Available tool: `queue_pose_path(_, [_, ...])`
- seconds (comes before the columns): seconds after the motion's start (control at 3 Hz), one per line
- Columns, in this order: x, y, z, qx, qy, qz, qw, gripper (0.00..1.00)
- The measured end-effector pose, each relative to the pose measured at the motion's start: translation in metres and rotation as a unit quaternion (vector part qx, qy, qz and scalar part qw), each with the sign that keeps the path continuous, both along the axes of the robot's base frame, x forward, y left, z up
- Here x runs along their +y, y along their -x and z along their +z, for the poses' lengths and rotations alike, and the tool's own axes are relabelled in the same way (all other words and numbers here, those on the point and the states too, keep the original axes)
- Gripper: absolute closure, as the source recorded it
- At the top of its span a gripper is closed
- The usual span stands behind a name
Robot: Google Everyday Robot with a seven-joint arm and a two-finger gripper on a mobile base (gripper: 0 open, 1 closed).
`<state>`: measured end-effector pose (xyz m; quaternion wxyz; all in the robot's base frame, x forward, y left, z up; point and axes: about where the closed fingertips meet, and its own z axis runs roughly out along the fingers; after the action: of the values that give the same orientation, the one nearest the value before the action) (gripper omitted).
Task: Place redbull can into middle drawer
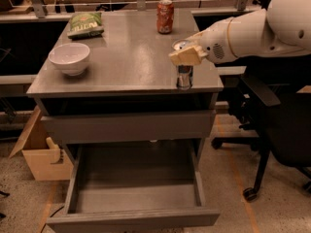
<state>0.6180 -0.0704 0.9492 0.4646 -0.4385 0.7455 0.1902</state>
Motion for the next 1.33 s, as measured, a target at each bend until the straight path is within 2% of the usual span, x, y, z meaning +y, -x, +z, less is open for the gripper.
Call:
queue_pose_path(0.67, [0.035, 0.078, -0.035, 0.027, -0.011, 0.056, 0.998, 1.0])
queue_pose_path(1.0, [0.047, 0.115, -0.086, 0.054, -0.023, 0.055, 0.9968, 1.0])
queue_pose_path(1.33, [0.049, 0.116, -0.088, 0.056, -0.023, 0.056, 0.9966, 1.0])
